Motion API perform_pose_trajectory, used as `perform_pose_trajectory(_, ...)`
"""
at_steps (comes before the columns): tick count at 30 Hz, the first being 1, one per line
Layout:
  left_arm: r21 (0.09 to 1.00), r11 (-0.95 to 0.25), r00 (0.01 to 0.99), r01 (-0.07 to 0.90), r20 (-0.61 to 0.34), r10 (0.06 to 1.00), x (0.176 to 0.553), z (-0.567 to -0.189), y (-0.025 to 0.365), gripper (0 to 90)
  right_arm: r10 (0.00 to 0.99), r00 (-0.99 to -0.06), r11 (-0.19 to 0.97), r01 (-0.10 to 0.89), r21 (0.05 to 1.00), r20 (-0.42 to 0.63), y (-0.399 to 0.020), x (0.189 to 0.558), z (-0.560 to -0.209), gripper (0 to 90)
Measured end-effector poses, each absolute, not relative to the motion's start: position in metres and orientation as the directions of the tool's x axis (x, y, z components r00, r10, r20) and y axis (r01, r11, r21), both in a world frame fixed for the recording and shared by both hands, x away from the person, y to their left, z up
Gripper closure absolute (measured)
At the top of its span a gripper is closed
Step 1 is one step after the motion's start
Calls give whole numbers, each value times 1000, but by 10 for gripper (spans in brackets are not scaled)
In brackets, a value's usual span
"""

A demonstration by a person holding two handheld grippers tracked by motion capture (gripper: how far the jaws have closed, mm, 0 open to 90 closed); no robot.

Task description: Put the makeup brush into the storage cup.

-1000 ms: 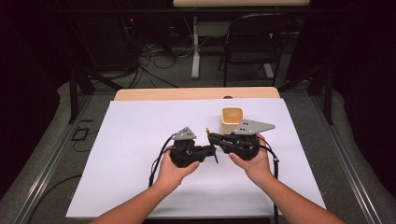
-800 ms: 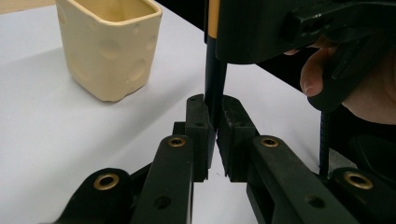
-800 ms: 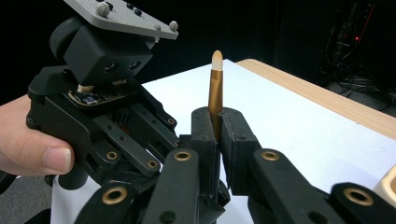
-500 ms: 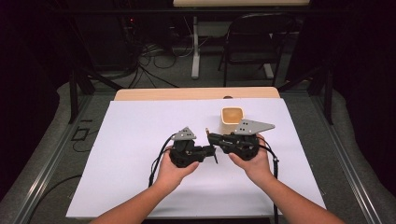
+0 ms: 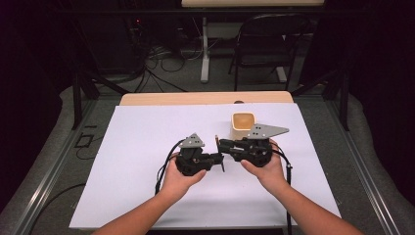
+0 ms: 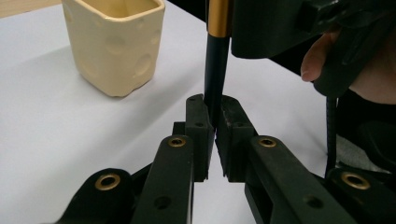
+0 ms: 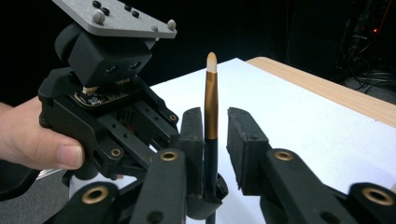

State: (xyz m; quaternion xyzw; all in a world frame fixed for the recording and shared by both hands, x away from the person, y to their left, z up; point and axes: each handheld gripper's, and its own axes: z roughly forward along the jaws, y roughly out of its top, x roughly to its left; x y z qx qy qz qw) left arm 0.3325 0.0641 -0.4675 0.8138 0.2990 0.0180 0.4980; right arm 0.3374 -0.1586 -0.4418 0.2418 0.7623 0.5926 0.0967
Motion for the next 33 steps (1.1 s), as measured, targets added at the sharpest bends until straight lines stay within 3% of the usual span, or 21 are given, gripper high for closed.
perform_pose_trajectory(19, 790, -457, 834, 408, -119, 539, 328, -462, 64, 837, 468, -871, 221, 279, 935, 149, -156, 337, -444, 754)
perform_pose_trajectory(33, 775, -488, 832, 402, -87, 547, 326, -463, 60, 838, 466, -869, 228, 297, 927, 164, -156, 338, -444, 763)
